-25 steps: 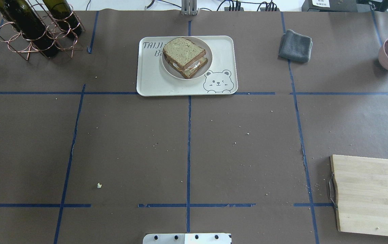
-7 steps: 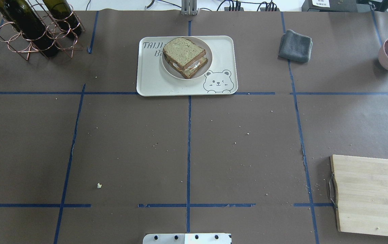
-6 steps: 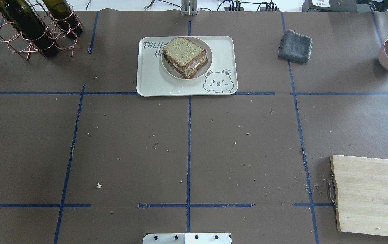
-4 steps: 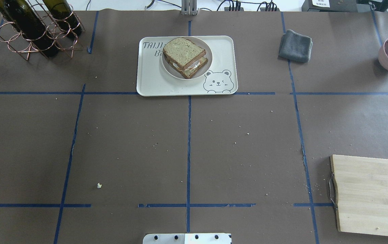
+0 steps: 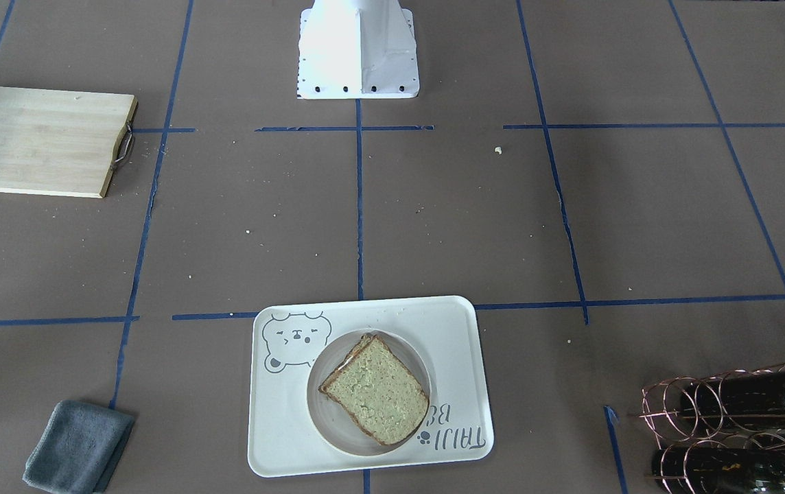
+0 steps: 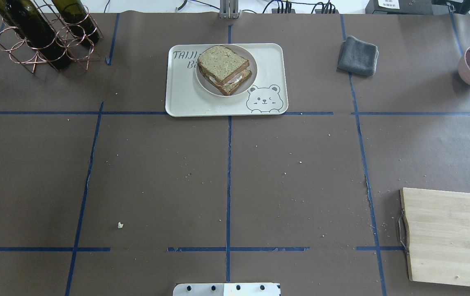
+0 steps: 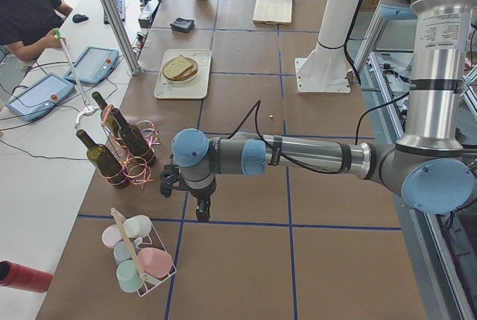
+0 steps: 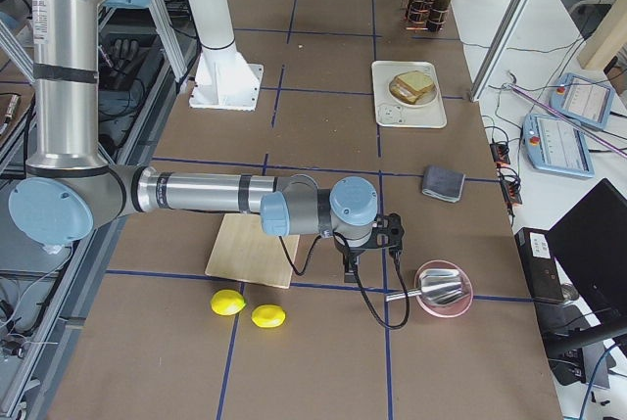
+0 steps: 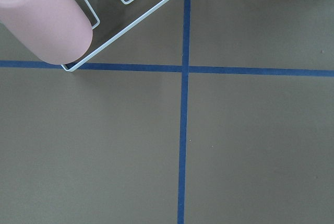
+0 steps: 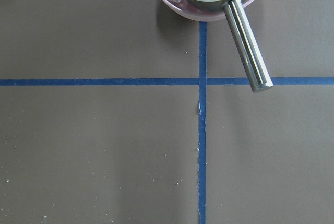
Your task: Make sandwich and place on tray
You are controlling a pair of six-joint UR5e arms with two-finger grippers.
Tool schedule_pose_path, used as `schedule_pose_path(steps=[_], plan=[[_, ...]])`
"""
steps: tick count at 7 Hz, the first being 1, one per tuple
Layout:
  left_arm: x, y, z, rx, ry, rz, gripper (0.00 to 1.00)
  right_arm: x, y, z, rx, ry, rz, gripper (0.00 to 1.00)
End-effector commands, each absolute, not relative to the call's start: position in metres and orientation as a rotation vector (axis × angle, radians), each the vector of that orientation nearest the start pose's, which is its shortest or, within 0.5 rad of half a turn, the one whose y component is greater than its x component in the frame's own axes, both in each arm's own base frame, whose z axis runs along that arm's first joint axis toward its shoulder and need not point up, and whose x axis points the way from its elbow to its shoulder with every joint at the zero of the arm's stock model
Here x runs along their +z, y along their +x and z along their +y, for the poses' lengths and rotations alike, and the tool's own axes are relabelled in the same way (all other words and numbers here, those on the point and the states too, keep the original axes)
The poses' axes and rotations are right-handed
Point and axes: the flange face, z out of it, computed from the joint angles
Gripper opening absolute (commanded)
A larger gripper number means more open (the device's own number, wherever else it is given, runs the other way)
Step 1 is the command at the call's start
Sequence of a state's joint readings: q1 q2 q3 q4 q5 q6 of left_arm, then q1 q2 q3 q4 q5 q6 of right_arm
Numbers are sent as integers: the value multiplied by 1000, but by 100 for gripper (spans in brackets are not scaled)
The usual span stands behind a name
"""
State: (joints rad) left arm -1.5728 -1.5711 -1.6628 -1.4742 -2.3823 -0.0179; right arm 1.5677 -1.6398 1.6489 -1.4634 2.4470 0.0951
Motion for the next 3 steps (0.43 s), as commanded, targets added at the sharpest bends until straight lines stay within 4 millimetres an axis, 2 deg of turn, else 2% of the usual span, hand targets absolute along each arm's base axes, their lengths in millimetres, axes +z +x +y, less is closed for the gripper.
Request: schedule_pose_path(steps=[1, 3], plan=[[620, -63, -490, -22, -9, 811, 100, 633, 55, -470, 33, 69, -881, 100], [619, -62, -491, -19, -8, 811, 100, 631, 55, -470, 32, 72, -881, 100]])
